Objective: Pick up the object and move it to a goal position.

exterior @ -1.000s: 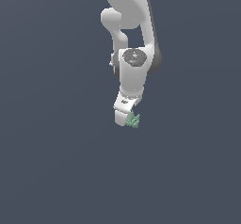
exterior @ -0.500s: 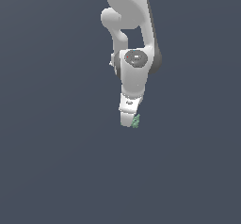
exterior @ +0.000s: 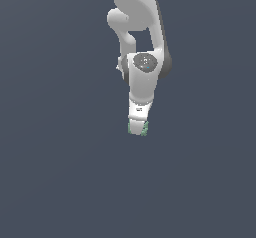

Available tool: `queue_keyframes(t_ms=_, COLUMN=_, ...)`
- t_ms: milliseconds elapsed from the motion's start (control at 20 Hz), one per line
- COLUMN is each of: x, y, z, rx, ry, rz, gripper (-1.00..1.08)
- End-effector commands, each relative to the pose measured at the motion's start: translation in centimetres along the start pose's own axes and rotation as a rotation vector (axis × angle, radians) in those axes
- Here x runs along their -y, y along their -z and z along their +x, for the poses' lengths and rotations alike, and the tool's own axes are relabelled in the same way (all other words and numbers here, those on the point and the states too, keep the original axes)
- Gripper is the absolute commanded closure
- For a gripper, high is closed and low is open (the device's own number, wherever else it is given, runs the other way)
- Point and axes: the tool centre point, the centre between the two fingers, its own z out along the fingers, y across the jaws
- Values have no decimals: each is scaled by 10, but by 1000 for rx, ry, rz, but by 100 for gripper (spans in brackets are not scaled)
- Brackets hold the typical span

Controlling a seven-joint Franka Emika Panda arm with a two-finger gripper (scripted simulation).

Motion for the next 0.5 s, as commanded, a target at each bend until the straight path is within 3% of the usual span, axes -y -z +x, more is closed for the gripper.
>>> queue_keyframes(t_ms=0, x=0, y=-1, z=0, rx=0, ry=0, rz=0, gripper=-92)
queue_keyframes(t_ms=450, x=1, y=-39, z=0, rx=0, ry=5, rz=0, gripper=-92)
